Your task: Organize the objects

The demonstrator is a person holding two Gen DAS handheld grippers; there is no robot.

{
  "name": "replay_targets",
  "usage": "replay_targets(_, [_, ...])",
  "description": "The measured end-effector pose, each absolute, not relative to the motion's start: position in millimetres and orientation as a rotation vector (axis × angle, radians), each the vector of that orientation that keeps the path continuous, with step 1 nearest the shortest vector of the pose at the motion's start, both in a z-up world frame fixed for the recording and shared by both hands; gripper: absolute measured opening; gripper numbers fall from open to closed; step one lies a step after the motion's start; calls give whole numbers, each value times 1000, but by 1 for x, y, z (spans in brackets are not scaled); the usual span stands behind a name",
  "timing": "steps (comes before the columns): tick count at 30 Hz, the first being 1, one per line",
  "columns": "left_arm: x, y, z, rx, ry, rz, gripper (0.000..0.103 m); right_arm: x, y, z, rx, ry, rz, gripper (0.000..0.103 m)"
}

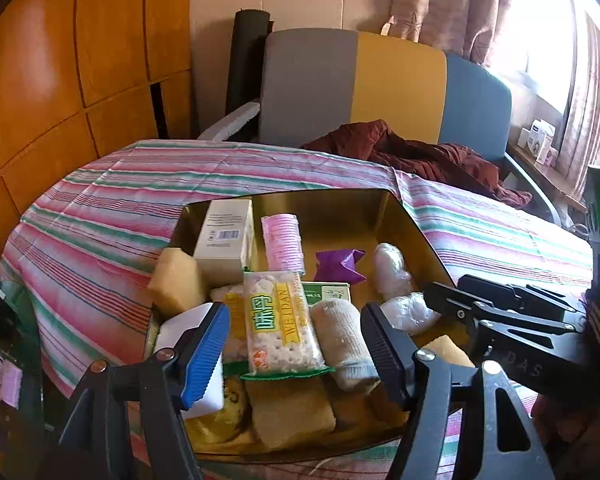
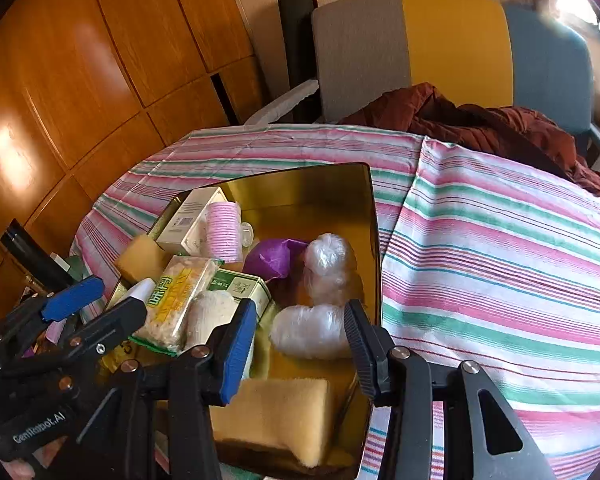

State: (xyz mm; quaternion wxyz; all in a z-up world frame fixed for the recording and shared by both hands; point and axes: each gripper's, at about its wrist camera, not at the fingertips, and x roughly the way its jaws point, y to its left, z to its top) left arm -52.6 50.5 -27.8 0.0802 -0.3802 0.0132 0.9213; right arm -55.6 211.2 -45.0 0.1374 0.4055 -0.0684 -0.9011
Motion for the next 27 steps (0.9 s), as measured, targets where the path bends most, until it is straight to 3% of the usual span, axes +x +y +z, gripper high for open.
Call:
replay_targets(2, [-47, 48, -23, -1114, 36, 2774, 69, -49, 209, -42, 1158, -176, -2625, 48])
replay_targets(6, [-38, 43, -14, -1076, 26, 2812, 69, -36, 206, -38, 1126, -142, -2662, 62])
replay_targets(9, [-31, 41, -7, -1040, 14, 2840, 69, -26, 205, -36, 1112, -129, -2684, 67])
replay_targets(14, [-20, 39, 2, -1004, -9, 2876, 76, -14, 207, -39, 1110, -141, -2700, 70])
replay_targets(27, [0, 48, 10, -1000, -9, 2867, 72, 8, 206, -42, 1103, -141, -2713, 70])
